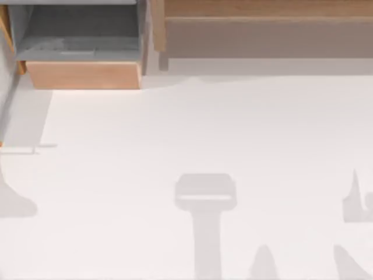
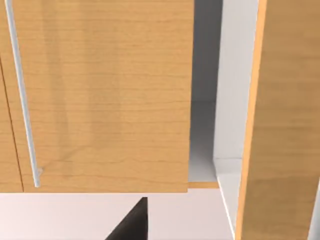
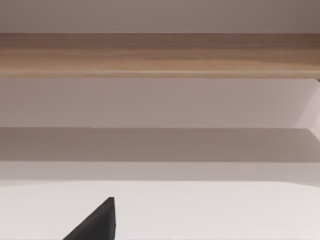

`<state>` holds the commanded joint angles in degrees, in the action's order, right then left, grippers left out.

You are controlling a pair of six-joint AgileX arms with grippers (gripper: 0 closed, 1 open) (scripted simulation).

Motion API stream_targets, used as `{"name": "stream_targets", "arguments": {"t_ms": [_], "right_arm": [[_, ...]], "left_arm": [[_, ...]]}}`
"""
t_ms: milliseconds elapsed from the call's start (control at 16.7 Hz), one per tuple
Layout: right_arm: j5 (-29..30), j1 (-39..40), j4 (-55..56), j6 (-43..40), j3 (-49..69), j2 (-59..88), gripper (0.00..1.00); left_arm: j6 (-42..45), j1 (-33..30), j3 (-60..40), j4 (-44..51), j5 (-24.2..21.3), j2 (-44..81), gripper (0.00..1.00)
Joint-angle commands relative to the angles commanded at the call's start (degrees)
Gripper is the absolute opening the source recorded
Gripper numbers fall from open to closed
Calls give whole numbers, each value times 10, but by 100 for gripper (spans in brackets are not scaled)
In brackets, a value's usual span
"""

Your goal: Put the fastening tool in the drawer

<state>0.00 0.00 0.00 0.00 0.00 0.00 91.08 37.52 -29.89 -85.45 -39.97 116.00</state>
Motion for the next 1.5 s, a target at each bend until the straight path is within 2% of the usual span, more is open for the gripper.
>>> {"name": "stream_targets", "arguments": {"t_ms": [480, 1080, 1500], "right_arm": [[0, 0, 0, 0, 0, 0, 100], [0, 0, 0, 0, 0, 0, 100], [0, 0, 0, 0, 0, 0, 100]], "left_arm": [[0, 0, 0, 0, 0, 0, 2], [-2, 0, -1, 6, 1, 7, 0], [-4, -54, -100, 62, 54, 48, 0]]}}
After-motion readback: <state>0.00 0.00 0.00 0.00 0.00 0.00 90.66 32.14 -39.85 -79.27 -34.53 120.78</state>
